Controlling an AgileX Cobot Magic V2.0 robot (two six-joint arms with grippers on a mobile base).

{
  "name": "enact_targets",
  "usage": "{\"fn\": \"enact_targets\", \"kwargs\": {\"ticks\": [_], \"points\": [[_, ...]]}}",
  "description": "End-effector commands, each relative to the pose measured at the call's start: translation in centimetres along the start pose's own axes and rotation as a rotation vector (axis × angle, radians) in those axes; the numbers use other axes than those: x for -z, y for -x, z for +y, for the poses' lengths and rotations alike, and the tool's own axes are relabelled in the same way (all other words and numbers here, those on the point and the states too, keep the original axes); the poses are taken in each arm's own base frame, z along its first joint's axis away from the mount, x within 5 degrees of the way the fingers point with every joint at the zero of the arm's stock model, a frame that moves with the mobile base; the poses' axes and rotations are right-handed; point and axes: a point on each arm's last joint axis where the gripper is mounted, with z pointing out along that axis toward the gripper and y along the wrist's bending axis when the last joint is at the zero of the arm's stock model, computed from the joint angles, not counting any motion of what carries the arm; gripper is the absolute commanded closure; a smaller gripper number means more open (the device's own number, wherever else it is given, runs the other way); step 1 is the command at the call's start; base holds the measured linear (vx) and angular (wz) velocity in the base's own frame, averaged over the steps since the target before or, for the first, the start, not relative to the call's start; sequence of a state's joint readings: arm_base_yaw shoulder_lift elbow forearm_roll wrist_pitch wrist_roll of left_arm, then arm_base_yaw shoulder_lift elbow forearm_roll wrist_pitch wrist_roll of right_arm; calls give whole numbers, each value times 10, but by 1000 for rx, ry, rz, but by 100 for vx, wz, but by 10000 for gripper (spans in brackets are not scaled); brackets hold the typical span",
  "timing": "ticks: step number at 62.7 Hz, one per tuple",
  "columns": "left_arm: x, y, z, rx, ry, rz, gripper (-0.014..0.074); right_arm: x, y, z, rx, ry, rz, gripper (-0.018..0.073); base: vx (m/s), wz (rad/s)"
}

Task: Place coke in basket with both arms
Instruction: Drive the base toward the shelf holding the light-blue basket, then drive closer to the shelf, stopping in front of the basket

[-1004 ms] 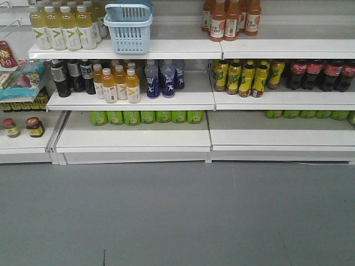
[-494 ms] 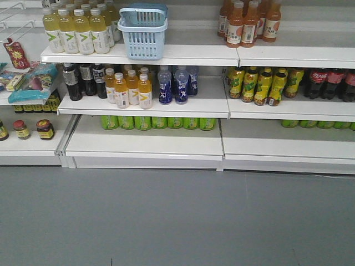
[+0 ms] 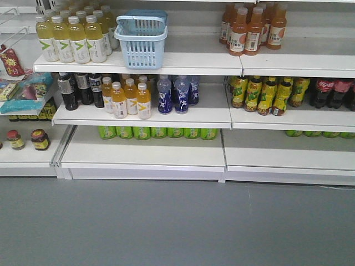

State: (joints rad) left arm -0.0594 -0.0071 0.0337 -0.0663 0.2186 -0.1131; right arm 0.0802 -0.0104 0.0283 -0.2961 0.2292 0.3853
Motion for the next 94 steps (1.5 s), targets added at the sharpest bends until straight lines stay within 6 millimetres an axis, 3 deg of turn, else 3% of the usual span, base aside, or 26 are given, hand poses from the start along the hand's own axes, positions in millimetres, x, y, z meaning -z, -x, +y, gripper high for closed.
{"fn": "enact_targets", "kwargs": {"ticks": [1, 94], "points": [[2, 8, -1, 16, -16, -98, 603, 1, 3, 2, 20, 25, -73, 564, 19, 0], [2, 8, -1, 16, -16, -98, 603, 1, 3, 2, 20, 25, -74, 564, 18, -1]]}}
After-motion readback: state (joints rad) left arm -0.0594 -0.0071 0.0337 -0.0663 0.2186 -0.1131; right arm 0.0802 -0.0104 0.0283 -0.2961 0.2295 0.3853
